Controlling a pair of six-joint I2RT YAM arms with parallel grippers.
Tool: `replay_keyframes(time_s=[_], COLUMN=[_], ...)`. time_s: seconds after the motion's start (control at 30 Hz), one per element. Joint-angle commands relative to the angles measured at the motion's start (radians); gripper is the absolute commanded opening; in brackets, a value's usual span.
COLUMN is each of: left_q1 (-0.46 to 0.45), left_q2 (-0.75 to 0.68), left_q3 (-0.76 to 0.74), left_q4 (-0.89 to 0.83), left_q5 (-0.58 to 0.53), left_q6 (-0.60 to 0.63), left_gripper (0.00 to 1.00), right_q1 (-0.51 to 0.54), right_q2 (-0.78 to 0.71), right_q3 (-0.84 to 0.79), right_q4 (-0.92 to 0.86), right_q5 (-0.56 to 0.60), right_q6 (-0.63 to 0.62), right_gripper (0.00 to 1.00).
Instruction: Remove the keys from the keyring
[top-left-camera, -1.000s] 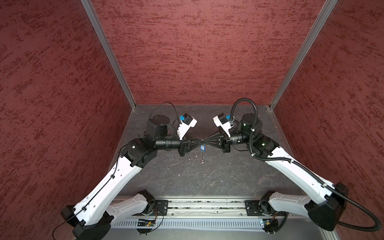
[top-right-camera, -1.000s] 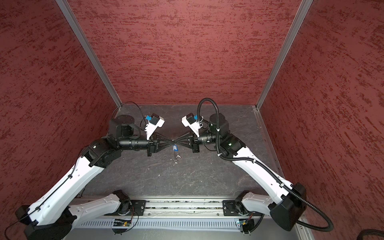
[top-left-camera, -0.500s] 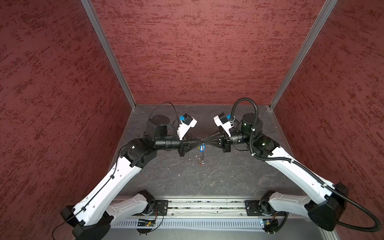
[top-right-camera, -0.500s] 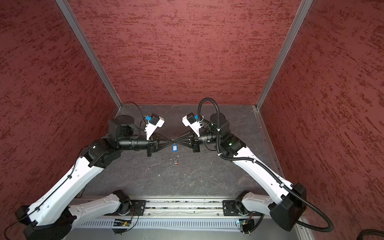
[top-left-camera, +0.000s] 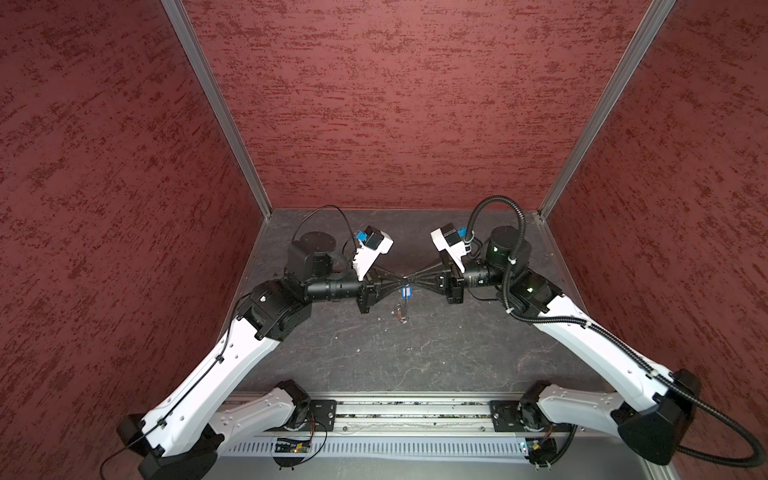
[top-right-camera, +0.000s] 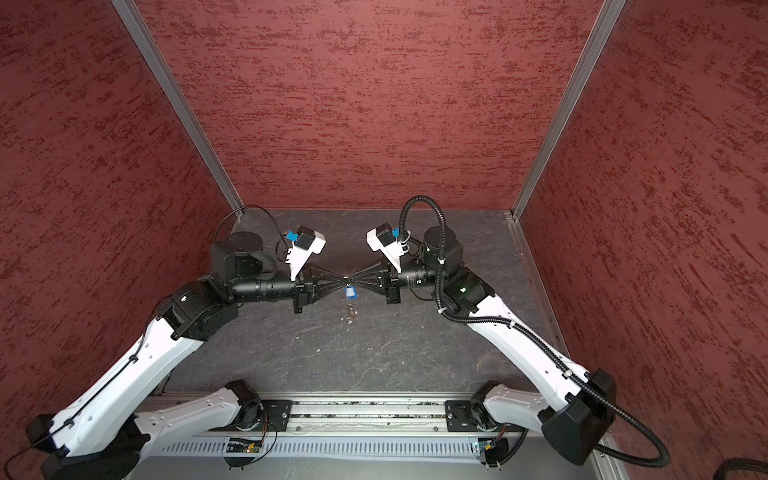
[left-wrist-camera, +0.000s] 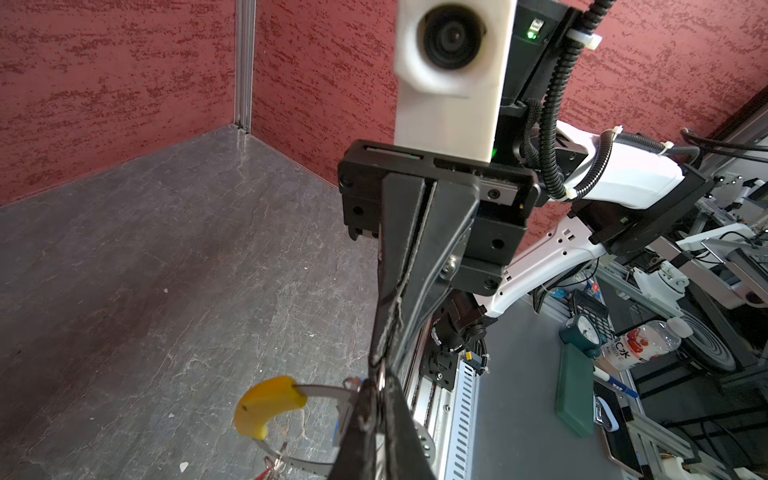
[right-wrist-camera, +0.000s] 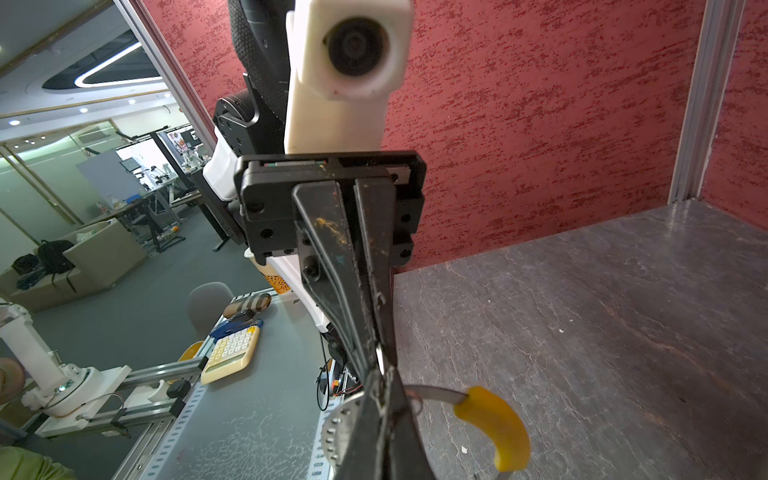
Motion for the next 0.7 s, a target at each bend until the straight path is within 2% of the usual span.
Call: replay_keyframes(time_s=[0.0, 0.23, 0.37, 0.47, 0.67], left_q1=[-0.008, -0.008, -0.003, -0.001, 0.007], left_q2=[-0.004, -0.014, -0.024, -0.046, -0.044], left_q3=[0.015, 0.031, 0.036, 0.035, 0.033], left_q4=[0.023, -0.010, -0.026, -0.020, -0.014], left_q5=[-0.005, -0.026, -0.074, -0.104, -0.034], left_q6=[0.011, 0.024, 0.030, 0.031, 0.035], left_gripper=[0.26, 0.26, 0.26, 0.30, 0.30], right_q1=[0.003, 0.004, 0.004, 0.004, 0.004], right_q2=[-0.017, -0.022, -0.023, -0.024, -0.023], right_q3=[0.021, 0.012, 0.010, 0.009, 0.010], right_q4=[0.015, 0.016, 0.016, 0.016, 0.021], right_q5=[0.016, 0.021, 0.028, 0.029, 0.024], right_q6=[-0.009, -0.010, -0.009, -0.010, -0.009], right_gripper=[0.00, 0.00, 0.00, 0.00, 0.00])
